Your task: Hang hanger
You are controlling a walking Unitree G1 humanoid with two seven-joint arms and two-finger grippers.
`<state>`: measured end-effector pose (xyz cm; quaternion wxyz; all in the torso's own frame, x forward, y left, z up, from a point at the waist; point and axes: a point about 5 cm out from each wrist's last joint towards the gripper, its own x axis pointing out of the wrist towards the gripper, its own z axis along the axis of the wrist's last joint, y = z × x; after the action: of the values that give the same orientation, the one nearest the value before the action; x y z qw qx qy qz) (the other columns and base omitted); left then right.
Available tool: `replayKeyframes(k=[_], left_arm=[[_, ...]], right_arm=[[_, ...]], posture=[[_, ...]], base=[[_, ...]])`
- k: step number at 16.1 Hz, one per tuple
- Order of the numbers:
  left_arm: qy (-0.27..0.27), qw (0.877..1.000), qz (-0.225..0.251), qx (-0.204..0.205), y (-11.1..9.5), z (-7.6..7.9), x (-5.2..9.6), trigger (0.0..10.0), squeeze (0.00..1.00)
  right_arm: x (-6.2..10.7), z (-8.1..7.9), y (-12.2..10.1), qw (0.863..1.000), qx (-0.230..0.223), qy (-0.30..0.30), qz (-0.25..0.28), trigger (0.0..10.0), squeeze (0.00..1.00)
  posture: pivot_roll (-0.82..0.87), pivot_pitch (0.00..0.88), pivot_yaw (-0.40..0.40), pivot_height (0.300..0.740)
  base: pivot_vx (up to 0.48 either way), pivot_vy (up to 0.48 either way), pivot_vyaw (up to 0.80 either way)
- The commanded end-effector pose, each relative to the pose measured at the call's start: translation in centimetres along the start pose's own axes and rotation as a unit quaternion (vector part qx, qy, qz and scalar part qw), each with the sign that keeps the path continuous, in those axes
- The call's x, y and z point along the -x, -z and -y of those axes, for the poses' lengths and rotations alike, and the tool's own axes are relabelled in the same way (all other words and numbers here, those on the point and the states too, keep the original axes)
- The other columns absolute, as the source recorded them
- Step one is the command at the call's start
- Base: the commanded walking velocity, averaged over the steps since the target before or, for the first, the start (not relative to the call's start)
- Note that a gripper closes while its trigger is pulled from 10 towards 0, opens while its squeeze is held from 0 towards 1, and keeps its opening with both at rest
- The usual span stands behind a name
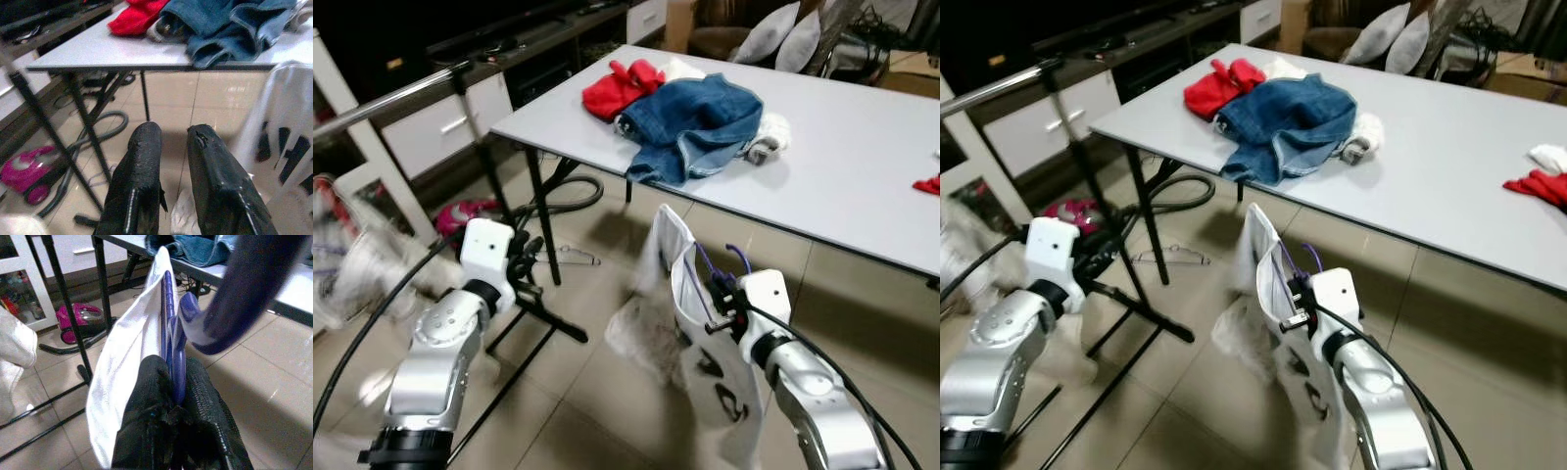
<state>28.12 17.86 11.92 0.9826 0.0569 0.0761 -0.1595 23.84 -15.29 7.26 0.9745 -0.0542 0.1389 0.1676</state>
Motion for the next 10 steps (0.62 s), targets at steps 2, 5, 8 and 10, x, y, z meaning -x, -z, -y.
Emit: replayKeyframes(k=[2,5,8,10], left_arm=[[0.002,1.000,0.007,-0.016,-0.7,-0.2,0.4,10.0,0.00],[0.010,0.999,0.018,-0.038,-1.4,0.0,0.7,10.0,0.00],[0.009,0.998,0.033,-0.047,-2.5,-0.1,1.0,10.0,0.00],[0.010,0.998,0.044,-0.053,-3.2,0.0,1.2,10.0,0.00]], right_arm=[[-0.3,-0.2,-1.2,1.000,0.010,-0.018,0.024,10.0,0.00],[-0.8,-0.5,-1.2,0.999,0.015,-0.036,0.022,10.0,0.00],[-1.1,-0.7,-1.3,0.999,0.015,-0.041,0.024,10.0,0.00],[-1.3,-0.8,-1.5,0.999,0.016,-0.045,0.026,10.0,0.00]], posture=[[0.06,0.000,0.054,0.740],[0.08,0.000,0.037,0.740],[0.10,0.000,0.024,0.740],[0.11,0.000,0.018,0.740]], base=[[0.412,0.000,0.80],[0.409,0.000,0.80],[0.409,0.000,0.80],[0.411,0.000,0.80]])
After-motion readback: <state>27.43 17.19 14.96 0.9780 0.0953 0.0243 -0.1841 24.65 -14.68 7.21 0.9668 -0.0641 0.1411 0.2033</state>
